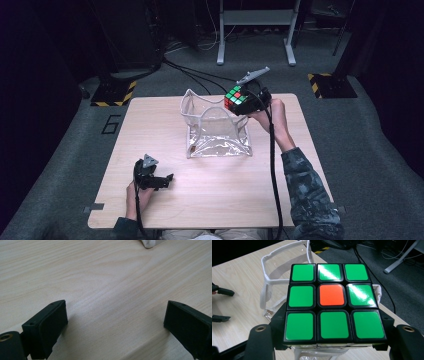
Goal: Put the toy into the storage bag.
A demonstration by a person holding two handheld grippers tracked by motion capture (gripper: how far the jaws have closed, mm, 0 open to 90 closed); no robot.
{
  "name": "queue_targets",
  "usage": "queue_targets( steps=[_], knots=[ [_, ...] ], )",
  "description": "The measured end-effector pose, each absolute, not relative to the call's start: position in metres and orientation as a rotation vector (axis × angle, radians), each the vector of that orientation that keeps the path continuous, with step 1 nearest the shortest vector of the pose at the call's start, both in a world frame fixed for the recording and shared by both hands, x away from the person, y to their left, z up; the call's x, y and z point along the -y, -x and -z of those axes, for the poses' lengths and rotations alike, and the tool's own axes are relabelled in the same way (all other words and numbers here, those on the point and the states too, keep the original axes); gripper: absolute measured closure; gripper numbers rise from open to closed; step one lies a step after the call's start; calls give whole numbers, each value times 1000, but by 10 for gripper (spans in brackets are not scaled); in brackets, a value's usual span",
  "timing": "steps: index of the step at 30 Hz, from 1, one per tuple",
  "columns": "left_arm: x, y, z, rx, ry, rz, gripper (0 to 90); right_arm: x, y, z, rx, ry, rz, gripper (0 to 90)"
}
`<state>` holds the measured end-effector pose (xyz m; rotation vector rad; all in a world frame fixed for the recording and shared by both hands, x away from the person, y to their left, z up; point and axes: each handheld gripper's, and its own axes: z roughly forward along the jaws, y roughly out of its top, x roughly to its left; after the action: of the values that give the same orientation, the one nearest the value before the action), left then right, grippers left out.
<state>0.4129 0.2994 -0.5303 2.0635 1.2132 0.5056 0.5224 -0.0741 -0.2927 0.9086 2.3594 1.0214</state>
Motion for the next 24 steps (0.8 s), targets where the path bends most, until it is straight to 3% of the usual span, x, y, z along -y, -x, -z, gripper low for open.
queue_targets(
  steps=[24],
  knots=[
    [-299,-413,530,-1209,-2063,-507,47,63,-566,328,-2391,-999,-914,331]
  ],
)
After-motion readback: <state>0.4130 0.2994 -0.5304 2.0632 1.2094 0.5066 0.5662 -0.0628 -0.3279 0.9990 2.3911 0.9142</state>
